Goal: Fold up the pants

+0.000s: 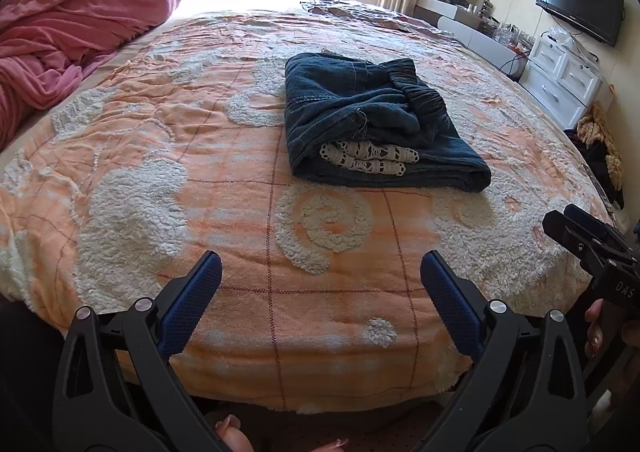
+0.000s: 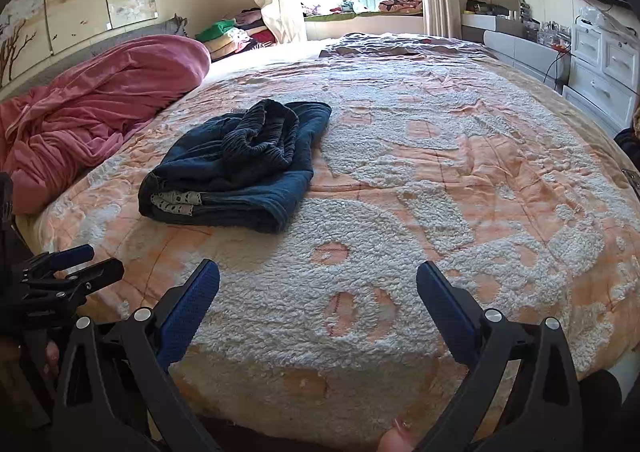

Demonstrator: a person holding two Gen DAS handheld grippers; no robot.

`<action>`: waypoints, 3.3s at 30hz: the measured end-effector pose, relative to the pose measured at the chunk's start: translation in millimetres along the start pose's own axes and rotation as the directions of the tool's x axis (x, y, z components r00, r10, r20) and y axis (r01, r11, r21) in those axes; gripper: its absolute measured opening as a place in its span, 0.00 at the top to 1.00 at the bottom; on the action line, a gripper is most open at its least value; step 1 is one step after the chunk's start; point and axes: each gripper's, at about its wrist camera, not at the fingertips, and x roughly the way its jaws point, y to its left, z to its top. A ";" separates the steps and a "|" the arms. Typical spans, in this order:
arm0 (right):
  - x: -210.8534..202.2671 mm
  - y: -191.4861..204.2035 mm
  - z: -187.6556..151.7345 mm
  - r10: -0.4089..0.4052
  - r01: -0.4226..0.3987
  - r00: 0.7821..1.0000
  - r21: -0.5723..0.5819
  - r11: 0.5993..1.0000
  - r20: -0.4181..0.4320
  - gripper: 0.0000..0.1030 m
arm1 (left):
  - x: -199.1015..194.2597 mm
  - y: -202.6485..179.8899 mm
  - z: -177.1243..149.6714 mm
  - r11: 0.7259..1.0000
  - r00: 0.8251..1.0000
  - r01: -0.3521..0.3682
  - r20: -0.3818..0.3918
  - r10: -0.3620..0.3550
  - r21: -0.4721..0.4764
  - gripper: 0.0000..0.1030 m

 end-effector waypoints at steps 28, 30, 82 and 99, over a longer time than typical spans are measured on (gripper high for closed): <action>1.6 -4.2 -2.1 -0.017 0.017 1.000 0.015 1.000 -0.008 0.04 | -5.2 -0.3 2.1 1.000 1.000 -0.028 -0.003 0.028 -0.007 0.09; 1.8 -3.9 -1.9 -0.017 0.017 1.000 0.016 1.000 -0.009 0.04 | -5.8 0.4 2.6 1.000 1.000 -0.028 -0.004 0.028 -0.012 0.09; 6.9 -5.0 -2.1 -0.030 0.031 0.999 0.013 0.999 -0.030 0.04 | -6.9 -6.1 5.7 1.000 0.999 -0.030 -0.014 0.030 -0.002 0.09; 5.1 -5.7 -1.7 -0.036 0.036 0.999 0.015 0.999 -0.031 0.04 | -3.6 -3.8 4.8 1.000 0.999 -0.015 -0.042 0.014 -0.010 0.09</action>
